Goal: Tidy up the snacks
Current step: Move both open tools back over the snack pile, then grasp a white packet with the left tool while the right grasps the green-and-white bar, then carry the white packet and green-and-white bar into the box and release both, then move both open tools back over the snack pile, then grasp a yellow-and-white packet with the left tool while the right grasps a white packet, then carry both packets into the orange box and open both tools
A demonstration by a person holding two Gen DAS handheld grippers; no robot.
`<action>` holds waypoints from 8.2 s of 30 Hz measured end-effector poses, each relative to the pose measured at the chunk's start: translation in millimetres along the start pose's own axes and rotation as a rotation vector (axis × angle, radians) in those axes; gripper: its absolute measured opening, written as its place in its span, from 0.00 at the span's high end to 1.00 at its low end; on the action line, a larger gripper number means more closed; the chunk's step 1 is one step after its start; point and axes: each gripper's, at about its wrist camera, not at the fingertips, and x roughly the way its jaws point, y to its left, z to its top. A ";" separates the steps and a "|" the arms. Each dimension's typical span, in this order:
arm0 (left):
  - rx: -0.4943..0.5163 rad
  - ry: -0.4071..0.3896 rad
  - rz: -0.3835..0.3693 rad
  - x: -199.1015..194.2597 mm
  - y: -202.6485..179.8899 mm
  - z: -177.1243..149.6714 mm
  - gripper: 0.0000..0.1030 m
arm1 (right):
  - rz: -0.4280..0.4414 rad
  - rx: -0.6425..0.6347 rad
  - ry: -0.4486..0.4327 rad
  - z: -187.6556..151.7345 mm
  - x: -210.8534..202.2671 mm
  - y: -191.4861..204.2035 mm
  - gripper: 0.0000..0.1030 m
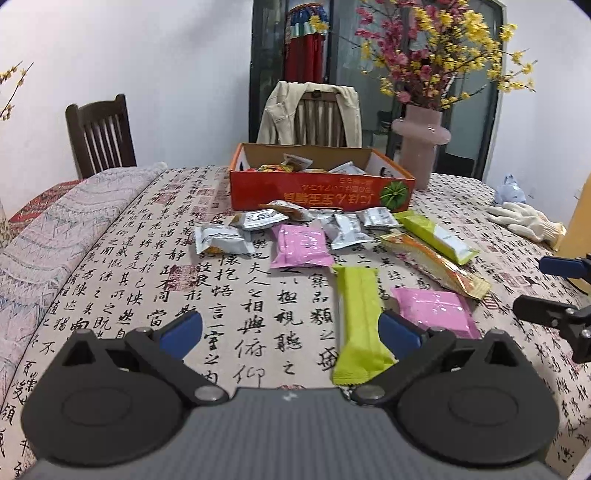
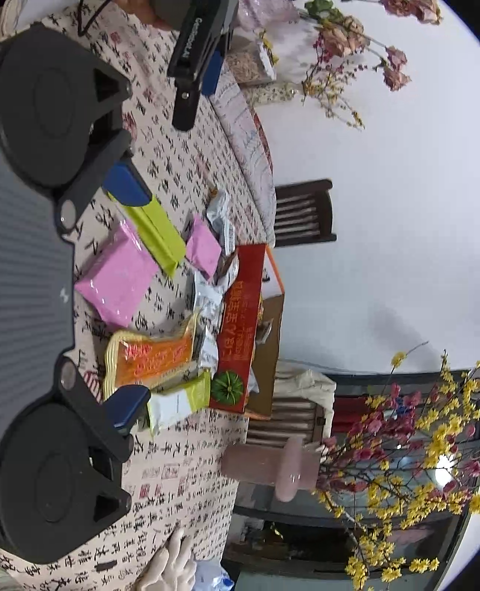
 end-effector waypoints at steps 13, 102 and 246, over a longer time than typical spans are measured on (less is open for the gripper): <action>0.025 0.014 0.067 47.7 30.5 38.7 0.04 | -0.113 0.065 0.051 18.3 40.0 -28.3 0.00; 0.005 0.066 -0.075 369.5 -5.9 226.0 0.53 | -0.267 0.245 0.154 159.5 352.9 -153.6 0.63; -0.100 -0.012 -0.168 25.4 19.3 18.3 0.81 | 0.048 0.176 0.093 14.9 54.9 8.9 0.63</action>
